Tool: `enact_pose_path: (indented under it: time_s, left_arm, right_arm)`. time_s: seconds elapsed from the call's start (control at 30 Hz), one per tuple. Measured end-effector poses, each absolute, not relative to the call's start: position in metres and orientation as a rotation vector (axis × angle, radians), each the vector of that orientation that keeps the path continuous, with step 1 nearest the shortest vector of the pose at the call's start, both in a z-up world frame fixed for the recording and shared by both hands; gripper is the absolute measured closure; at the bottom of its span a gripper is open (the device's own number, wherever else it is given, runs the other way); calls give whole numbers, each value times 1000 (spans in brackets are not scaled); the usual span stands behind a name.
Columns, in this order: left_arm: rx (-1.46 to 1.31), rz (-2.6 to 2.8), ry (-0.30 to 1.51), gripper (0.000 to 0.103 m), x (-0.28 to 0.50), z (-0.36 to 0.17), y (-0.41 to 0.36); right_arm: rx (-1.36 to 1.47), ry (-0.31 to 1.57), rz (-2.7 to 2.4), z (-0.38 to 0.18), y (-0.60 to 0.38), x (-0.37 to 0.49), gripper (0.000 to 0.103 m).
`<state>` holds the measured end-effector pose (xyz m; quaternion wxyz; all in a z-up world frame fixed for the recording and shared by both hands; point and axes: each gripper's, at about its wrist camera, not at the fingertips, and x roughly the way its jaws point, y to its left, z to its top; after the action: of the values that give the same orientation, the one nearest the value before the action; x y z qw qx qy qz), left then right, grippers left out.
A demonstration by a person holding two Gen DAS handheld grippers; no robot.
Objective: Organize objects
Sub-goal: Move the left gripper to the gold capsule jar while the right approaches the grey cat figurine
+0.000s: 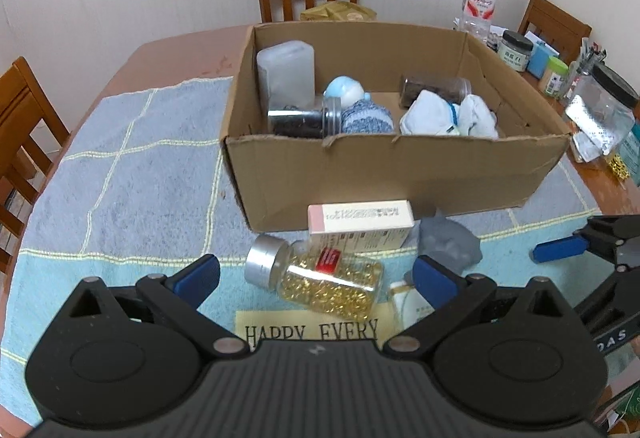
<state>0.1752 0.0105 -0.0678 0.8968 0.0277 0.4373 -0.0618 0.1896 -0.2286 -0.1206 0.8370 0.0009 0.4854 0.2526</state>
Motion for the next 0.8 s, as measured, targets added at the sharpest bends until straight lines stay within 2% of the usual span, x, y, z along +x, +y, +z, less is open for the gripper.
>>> enact_pose_path:
  time_s: [0.8]
  left_arm:
    - [37, -159, 946, 1, 182, -79, 40]
  right_arm:
    - [-7, 980, 683, -137, -174, 237, 2]
